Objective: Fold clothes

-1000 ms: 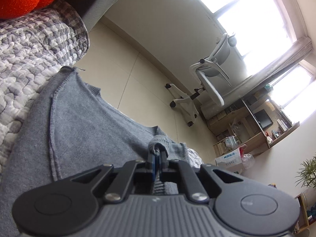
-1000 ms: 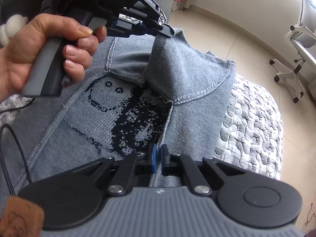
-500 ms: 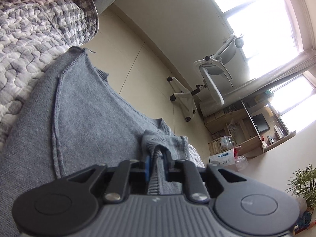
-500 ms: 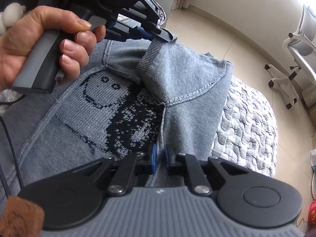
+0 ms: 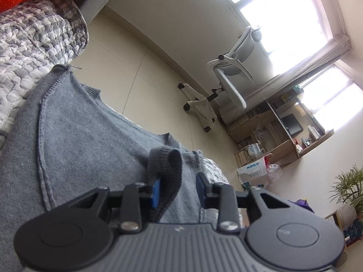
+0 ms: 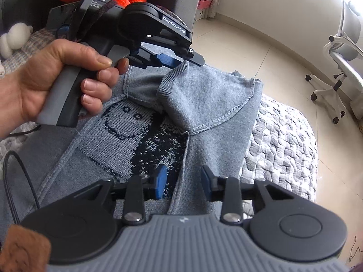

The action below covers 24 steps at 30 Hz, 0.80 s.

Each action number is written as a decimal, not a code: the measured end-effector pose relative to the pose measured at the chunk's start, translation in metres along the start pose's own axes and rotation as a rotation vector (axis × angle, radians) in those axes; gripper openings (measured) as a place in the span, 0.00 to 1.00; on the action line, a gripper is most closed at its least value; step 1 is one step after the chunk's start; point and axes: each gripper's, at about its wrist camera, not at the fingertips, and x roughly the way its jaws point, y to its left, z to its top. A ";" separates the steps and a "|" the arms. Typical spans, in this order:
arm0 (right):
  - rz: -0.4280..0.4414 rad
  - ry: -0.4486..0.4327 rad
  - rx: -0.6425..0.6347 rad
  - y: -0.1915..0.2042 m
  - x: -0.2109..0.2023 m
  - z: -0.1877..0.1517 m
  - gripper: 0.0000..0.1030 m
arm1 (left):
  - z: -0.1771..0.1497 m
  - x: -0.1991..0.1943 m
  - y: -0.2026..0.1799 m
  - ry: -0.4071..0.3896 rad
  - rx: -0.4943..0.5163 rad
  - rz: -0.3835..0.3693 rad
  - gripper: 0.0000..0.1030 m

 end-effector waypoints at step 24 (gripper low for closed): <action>-0.082 -0.119 -0.183 0.019 0.052 0.023 0.36 | -0.002 0.008 0.004 0.147 0.036 0.045 0.16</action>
